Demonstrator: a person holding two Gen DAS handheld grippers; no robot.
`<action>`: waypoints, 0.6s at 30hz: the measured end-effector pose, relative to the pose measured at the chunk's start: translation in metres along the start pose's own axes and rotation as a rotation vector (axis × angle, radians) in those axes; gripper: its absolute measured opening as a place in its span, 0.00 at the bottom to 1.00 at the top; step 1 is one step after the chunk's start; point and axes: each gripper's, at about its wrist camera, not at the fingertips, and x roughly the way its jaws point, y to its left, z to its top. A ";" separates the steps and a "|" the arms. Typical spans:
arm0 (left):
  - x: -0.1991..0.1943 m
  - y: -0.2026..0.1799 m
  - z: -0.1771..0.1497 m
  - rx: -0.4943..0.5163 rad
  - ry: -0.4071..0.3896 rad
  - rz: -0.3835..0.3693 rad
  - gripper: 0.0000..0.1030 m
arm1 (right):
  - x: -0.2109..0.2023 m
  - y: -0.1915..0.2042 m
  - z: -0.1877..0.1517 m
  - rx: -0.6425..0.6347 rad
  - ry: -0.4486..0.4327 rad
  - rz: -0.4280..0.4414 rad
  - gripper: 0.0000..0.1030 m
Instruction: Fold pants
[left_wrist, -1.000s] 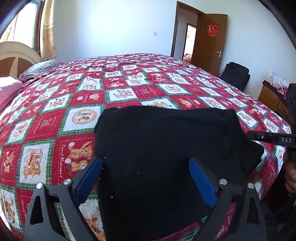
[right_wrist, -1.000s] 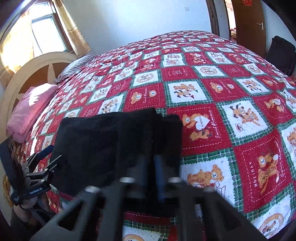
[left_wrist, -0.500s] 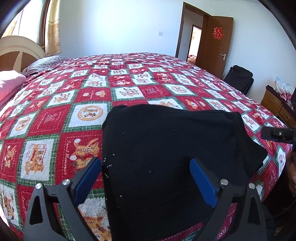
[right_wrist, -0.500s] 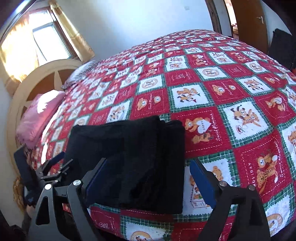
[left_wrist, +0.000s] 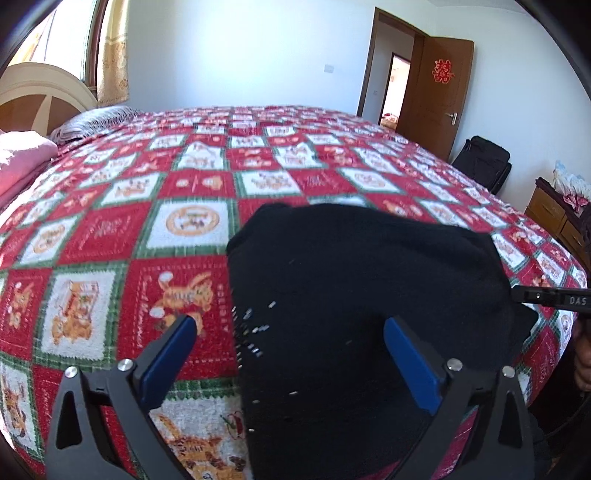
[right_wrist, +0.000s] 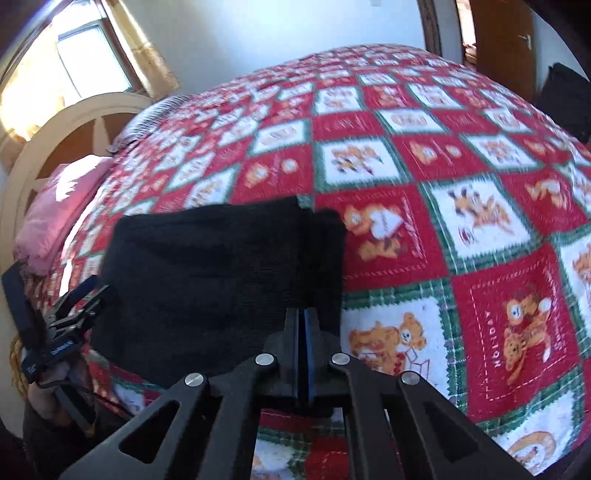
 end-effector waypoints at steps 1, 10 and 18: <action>0.002 0.003 -0.001 -0.016 0.009 -0.007 1.00 | 0.001 0.000 -0.002 -0.010 -0.004 0.001 0.03; 0.000 0.008 -0.002 -0.045 -0.016 -0.035 1.00 | -0.012 0.012 0.008 -0.006 -0.086 0.038 0.58; -0.002 0.014 0.001 -0.071 -0.036 -0.035 1.00 | -0.016 0.015 -0.001 -0.086 -0.079 0.025 0.09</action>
